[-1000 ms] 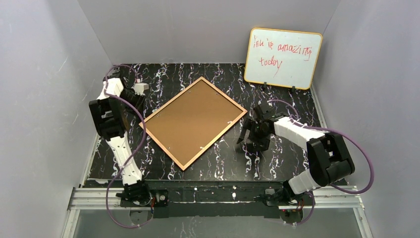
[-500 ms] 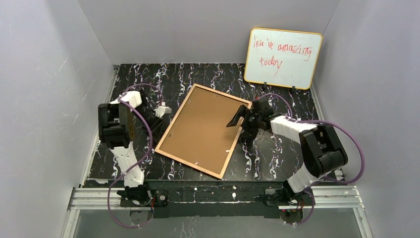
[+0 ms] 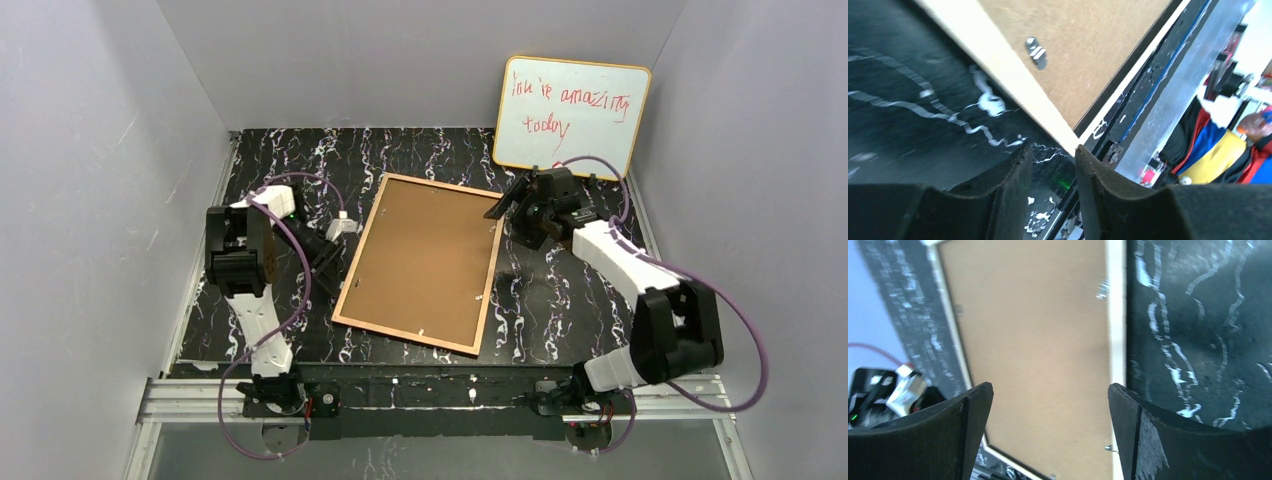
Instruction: Put the photo into the frame
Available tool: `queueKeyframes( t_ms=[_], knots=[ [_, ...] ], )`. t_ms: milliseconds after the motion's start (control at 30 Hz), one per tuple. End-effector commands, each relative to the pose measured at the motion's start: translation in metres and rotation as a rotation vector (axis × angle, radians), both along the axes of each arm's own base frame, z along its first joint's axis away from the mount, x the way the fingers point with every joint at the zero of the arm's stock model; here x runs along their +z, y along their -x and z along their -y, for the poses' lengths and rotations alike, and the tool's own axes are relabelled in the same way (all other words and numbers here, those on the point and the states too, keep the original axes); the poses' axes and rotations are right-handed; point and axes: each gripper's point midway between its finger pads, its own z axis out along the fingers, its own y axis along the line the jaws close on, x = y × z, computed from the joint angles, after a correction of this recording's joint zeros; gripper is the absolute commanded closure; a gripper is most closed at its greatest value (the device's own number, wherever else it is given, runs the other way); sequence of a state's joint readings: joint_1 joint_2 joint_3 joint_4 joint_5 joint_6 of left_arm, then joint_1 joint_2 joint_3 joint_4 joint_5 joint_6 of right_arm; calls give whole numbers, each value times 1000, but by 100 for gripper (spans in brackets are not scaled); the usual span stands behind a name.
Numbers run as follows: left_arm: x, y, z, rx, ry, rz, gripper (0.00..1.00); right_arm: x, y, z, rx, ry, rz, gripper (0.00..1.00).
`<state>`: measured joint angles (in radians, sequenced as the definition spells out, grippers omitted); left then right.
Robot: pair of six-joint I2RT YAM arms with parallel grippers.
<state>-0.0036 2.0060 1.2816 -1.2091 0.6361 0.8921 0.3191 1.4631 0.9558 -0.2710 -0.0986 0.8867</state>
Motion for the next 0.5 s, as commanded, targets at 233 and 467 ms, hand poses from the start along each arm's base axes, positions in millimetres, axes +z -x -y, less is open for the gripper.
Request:
queueKeyframes(
  t_ms=[233,467],
  knots=[
    [10,-33,2,131,123,5,58,62,37,-143,319,-225,124,11],
    [-5,-23,6,153,129,-47,70,38,63,-237,527,-309,55,15]
  ],
)
